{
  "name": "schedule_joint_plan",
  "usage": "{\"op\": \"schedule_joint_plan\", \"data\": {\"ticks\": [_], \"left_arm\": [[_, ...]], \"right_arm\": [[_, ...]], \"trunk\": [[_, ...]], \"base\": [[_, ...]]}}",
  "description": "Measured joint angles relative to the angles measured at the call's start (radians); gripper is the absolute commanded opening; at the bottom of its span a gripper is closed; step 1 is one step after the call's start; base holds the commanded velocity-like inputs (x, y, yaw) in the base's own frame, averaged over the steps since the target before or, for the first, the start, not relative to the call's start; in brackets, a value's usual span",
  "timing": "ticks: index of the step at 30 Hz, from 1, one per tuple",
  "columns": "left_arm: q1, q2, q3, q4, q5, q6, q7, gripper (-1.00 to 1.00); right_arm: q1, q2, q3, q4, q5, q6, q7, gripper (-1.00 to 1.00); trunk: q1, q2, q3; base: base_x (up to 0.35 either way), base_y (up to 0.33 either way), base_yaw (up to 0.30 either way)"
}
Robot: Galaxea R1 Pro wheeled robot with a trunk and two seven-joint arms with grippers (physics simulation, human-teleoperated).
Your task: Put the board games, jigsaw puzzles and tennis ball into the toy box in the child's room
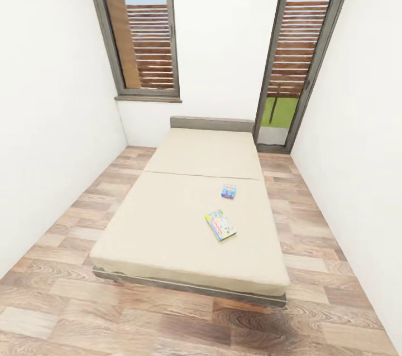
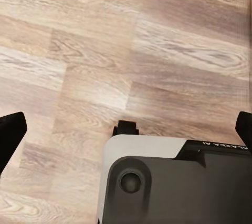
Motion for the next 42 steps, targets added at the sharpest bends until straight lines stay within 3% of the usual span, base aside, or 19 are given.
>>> {"op": "schedule_joint_plan", "data": {"ticks": [19,34,42], "left_arm": [[0.0,0.001,0.0,0.0,0.0,0.0,0.0,1.0],[0.0,0.001,0.0,0.0,0.0,-0.001,0.0,1.0],[0.0,0.001,0.0,0.0,0.0,-0.001,0.0,1.0]], "right_arm": [[0.0,0.0,0.0,0.0,0.0,0.0,0.0,1.0],[0.0,0.007,0.003,0.0,0.008,-0.007,-0.006,1.0],[0.003,0.011,0.006,0.0,0.017,-0.064,-0.008,1.0]], "trunk": [[0.0,0.0,0.0],[0.0,0.0,0.0],[0.0,0.0,0.0]], "base": [[0.012,0.032,-0.263],[0.029,0.021,-0.032],[0.001,0.001,-0.001]]}}
